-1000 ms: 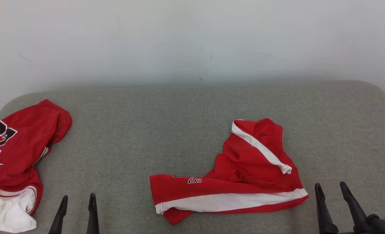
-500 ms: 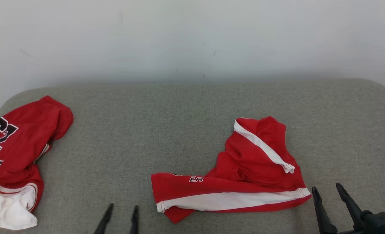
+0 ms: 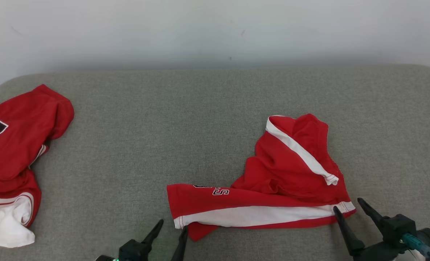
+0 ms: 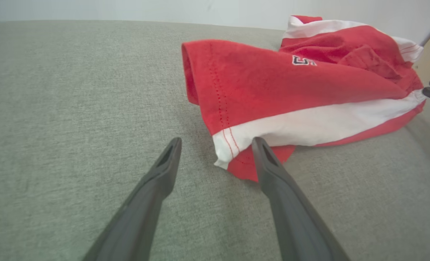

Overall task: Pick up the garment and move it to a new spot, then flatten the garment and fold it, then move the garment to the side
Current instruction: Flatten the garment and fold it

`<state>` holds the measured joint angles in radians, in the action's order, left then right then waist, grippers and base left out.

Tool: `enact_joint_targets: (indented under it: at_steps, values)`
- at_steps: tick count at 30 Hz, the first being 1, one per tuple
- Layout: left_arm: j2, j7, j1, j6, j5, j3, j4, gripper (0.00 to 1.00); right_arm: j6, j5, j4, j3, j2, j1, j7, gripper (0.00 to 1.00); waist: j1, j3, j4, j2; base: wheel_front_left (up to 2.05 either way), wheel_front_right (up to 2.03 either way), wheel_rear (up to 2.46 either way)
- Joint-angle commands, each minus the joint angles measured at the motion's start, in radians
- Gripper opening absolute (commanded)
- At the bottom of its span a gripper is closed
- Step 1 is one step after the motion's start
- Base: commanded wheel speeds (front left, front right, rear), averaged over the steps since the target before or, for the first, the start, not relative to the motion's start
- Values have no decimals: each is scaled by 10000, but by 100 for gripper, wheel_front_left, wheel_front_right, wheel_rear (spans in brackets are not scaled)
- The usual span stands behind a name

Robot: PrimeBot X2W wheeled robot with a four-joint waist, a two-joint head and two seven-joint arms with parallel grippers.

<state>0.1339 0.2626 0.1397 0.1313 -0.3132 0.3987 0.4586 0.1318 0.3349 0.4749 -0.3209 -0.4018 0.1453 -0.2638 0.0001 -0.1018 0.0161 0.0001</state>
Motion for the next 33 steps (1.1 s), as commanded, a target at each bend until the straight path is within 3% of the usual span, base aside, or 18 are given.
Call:
enact_joint_targets:
  at_steps: [1, 9, 10, 11, 12, 13, 21, 27, 33]
  values:
    - [77, 33, 278, -17, -174, 184, 289, 100, -23, 171, 243, -346, -149, 252, -9, 100, -1, -199, 7, -1, 0, 0, 0]
    - [211, 33, 1111, -18, -638, 1128, 979, 100, -23, 839, 1134, -1675, -513, 1228, -9, 100, -1, -461, 15, -1, 0, 0, 0]
    - [170, 33, 1174, -18, -768, 1267, 1060, 100, -23, 911, 1240, -1863, -530, 1321, -9, 83, -1, -485, 26, -1, 0, 0, 0]
    - [142, 33, 1283, -18, -875, 1400, 1134, 35, -23, 998, 1309, -1997, -556, 1460, -9, 34, -1, -510, 42, -1, 0, 0, 0]
    - [134, 33, 1394, -18, -883, 1538, 1192, 2, -23, 1100, 1366, -2112, -585, 1571, -9, 7, -1, -528, 54, -1, 0, 0, 0]
    - [129, 33, 1484, -18, -950, 1642, 1243, 0, -23, 1205, 1421, -2226, -615, 1638, -9, 0, -1, -543, 63, -1, 0, 0, 0]
    - [254, 33, 1208, -18, -1468, 1400, 446, 0, -23, 1699, 545, -2649, -839, 1377, -12, 0, -1, -252, -28, -1, 0, 0, 0]
    - [708, 33, 1055, -19, -1297, 837, -926, 0, -23, 2030, -1060, -2382, -874, 1010, -11, 0, -1, 5, -116, -1, 0, 0, 0]
    - [1383, 33, 2398, -19, -1562, 745, -1726, 0, -23, 2804, -2210, -2290, -814, 1736, -9, 0, -1, -26, -253, -1, 0, 0, 0]
